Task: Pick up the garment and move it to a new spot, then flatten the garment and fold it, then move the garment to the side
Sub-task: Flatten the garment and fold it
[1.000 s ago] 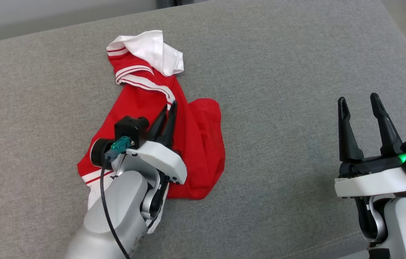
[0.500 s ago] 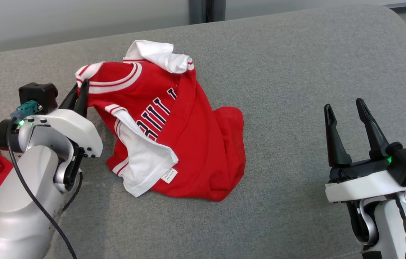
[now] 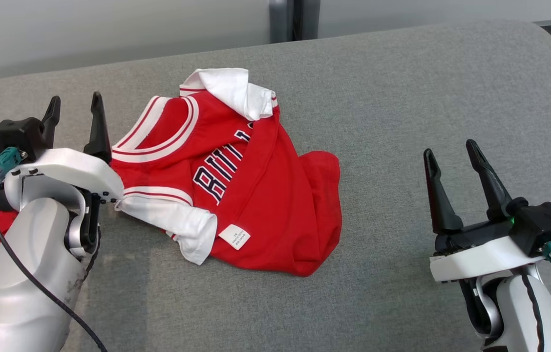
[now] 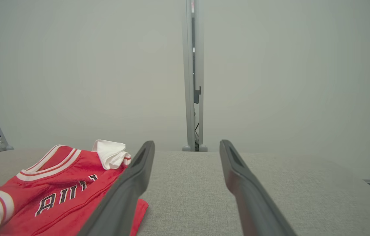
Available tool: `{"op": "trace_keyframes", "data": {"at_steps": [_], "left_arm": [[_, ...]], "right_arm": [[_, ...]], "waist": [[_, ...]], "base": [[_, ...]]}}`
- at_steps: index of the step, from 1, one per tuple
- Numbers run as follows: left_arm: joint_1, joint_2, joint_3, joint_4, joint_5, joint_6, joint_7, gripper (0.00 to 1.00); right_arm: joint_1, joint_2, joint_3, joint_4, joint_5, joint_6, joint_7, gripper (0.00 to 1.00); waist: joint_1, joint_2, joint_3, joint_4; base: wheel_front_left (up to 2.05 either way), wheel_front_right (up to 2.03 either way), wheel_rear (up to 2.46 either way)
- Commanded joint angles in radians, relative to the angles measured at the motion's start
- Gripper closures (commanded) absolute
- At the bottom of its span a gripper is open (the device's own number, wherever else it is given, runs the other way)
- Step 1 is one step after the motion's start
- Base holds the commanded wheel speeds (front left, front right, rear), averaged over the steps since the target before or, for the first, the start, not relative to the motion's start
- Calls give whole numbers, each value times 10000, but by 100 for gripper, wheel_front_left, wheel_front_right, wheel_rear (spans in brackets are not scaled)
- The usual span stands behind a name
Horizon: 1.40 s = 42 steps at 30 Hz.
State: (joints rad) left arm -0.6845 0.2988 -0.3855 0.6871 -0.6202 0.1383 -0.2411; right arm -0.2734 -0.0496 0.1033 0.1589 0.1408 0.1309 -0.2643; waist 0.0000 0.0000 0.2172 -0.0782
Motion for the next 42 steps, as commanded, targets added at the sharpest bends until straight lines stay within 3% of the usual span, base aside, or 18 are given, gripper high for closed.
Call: {"op": "trace_keyframes", "data": {"at_steps": [1, 12, 16, 21, 26, 34, 42], "left_arm": [[134, -17, 102, -207, -43, -6, -99, 0], [3229, -777, 985, -3735, 829, -250, -235, 0], [4426, -1271, 1066, -4373, 1160, -437, -237, 0], [5153, -1773, 1087, -4596, 1614, -675, -238, 0], [5233, -2095, 1095, -4421, 1922, -1030, -239, 0], [4891, -2350, 1421, -4082, 2191, -1303, -240, 0], [4871, -2450, 1252, -3788, 2285, -1542, -240, 0]], "right_arm": [[141, -59, 25, 21, -12, -3, -3, 0], [561, -236, 584, 254, 127, -3, -3, 0], [695, -326, 801, 395, 160, -3, -3, 0], [699, -494, 1444, 837, 374, -3, -3, 0], [246, -882, 2814, 1791, 736, -3, -3, 0], [-690, -1204, 4483, 3409, 994, -3, -3, 0], [-1305, -1448, 5278, 4288, 784, -3, -1, 0]], "waist": [[0, 0, -158, 143], [0, 0, -959, 1180], [0, 0, -1090, 1640], [0, 0, -1105, 2215], [0, 0, -939, 2807], [0, 0, -594, 3735], [0, 0, -420, 4325]], "base": [[0, 0, 0], [0, 0, 0], [0, 0, 0], [0, 0, 0], [0, 0, 0], [0, 0, 0], [0, 0, 0]]}}
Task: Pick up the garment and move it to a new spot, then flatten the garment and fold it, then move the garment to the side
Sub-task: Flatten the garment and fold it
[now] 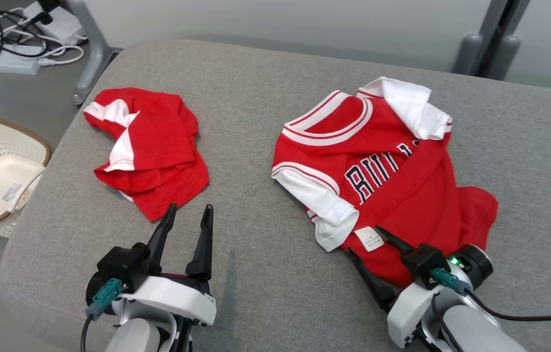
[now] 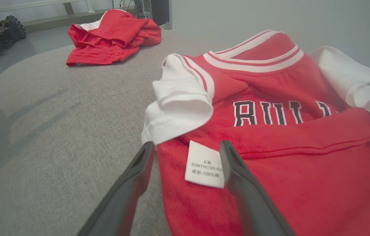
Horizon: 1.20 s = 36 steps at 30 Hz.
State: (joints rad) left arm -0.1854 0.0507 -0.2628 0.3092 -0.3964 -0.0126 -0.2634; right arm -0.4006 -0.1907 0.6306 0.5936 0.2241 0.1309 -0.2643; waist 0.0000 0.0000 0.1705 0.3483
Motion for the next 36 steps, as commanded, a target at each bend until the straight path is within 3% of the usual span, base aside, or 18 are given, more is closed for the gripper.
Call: {"op": "trace_keyframes", "data": {"at_steps": [1, 7, 8, 9, 10, 15, 20, 30, 36], "left_arm": [[-125, 31, 5, 20, 36, -40, -18, 0], [-184, 19, -114, -6, -176, -3, -18, 0], [-186, 16, -135, -22, -197, 19, -18, 0], [-179, 14, -152, -35, -226, 50, -18, 0], [-169, 15, -154, -45, -246, 60, -18, 0], [-224, 13, -228, -75, -317, 131, -18, 0], [-278, 17, -220, -112, -327, 185, -18, 0], [-162, 17, 72, -26, -172, 46, -18, 0], [-249, 16, 80, -55, -180, 57, -18, 0]], "right_arm": [[-83, -40, -5, 58, -56, -3, -3, 0], [-286, 14, -319, 819, -279, -3, -1, 0], [-297, 71, -420, 966, -233, -3, -3, 12], [-283, 159, -504, 1107, -93, -3, -3, 81], [-333, 207, -590, 1136, -54, -3, -3, 100], [-526, 201, -692, 1252, -56, -3, -3, 100], [-510, 172, -1183, 589, -279, -3, -3, 100], [386, -405, -3581, -1682, -449, -3, -3, 100], [492, -1142, -5171, -1900, -177, -3, 65, 100]], "waist": [[0, 0, 62, 123], [0, 0, 151, 328], [0, 0, 158, 333], [0, 0, 162, 332], [0, 0, 168, 320], [0, 0, 210, 178], [0, 0, 174, -69], [0, 0, -183, -1117], [0, 0, -193, -1423]], "base": [[0, 0, 0], [0, 0, 0], [0, 0, 0], [0, 0, 0], [0, 0, 0], [0, 0, 0], [0, 0, 0], [0, 0, 0], [0, 0, 0]]}}
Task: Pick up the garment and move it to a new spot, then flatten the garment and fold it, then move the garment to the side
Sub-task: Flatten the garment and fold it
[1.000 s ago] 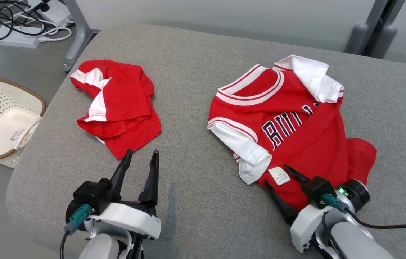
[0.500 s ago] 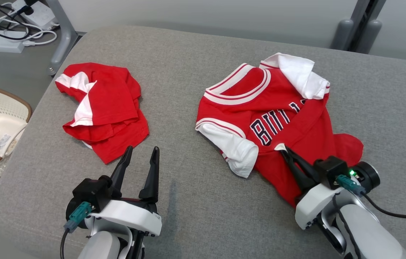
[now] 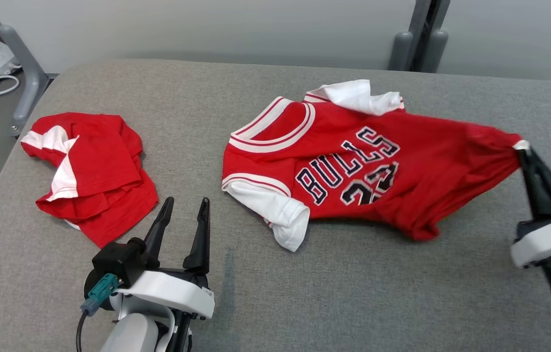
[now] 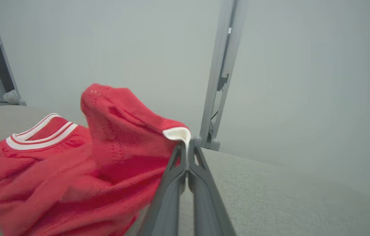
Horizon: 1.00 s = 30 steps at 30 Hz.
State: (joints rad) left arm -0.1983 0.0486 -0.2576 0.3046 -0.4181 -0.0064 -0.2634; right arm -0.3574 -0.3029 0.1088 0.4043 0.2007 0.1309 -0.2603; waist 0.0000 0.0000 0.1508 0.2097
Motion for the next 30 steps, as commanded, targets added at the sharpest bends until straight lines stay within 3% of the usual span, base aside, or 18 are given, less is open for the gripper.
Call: {"op": "trace_keyframes", "data": {"at_steps": [1, 7, 12, 13, 14, 20, 23, 30], "left_arm": [[-152, 40, -7, -11, 26, -19, -18, 0], [-313, 40, -161, 53, 70, -104, -18, 0], [-525, 41, -237, 137, 159, -130, -18, 0], [-581, 36, -246, 147, 187, -143, -18, 0], [-639, 30, -271, 154, 221, -172, -18, 0], [-806, 30, -451, 130, 146, -116, -18, 0], [-845, 39, -530, 166, 158, -90, -18, 0], [-640, 36, -367, 183, 254, -72, -18, 0]], "right_arm": [[-176, -345, -460, 133, 170, -3, 163, 100], [-942, -1229, -1183, 871, 634, -3, 634, 100], [-2006, -1996, -1070, 2006, 800, -3, 979, 100], [-2262, -2200, -983, 2246, 693, -4, 926, 73], [-2485, -2377, -885, 2530, 536, -4, 863, 0], [-3905, -2598, -687, 4220, -156, -3, 654, 0], [-4326, -2342, -633, 4723, -439, -3, 376, 0], [-3941, -1530, -68, 4350, -393, -3, -62, 0]], "waist": [[0, 0, 76, -100], [0, 0, 397, -45], [0, 0, 784, 154], [0, 0, 880, 193], [0, 0, 962, 236], [0, 0, 1255, 298], [0, 0, 1202, 163], [0, 0, 694, -539]], "base": [[0, 0, 0], [0, 0, 0], [0, 0, 0], [0, 0, 0], [0, 0, 0], [0, 0, 0], [0, 0, 0], [0, 0, 0]]}}
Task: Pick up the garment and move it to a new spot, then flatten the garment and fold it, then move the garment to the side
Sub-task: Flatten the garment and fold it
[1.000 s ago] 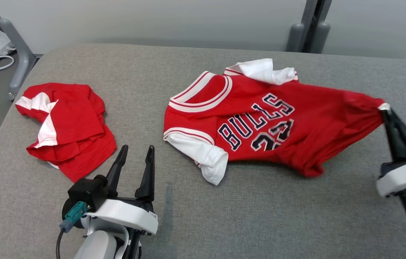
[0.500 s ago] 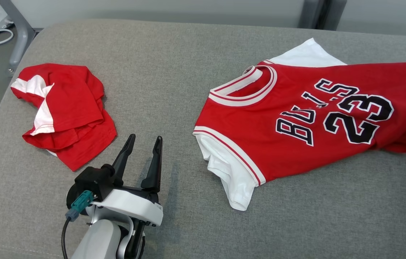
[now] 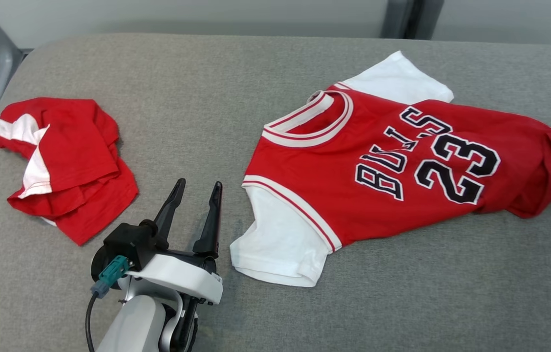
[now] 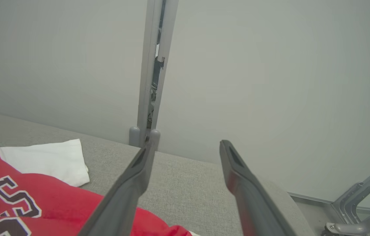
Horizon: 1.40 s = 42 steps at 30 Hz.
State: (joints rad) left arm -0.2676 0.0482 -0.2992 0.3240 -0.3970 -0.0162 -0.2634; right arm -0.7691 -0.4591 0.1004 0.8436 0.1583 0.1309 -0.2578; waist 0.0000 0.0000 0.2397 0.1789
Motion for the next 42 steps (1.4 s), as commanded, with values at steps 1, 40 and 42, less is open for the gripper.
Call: {"op": "trace_keyframes", "data": {"at_steps": [1, 40, 42], "left_arm": [[78, 40, 92, -27, 72, 18, -18, 0], [-4071, 1306, 794, 1245, 1171, -312, 1852, 0], [-4799, 1587, 681, 1566, 1371, -399, 2359, 0]], "right_arm": [[303, 153, 68, -383, 104, -3, -87, 0], [4473, 3751, 889, -6944, -37, -3, -66, 0], [4508, 3839, 860, -6980, 14, -3, -66, 0]], "waist": [[0, 0, -268, -361], [0, 0, 1610, -4788], [0, 0, 1870, -5059]], "base": [[0, 0, 0], [0, 0, 0], [0, 0, 0]]}}
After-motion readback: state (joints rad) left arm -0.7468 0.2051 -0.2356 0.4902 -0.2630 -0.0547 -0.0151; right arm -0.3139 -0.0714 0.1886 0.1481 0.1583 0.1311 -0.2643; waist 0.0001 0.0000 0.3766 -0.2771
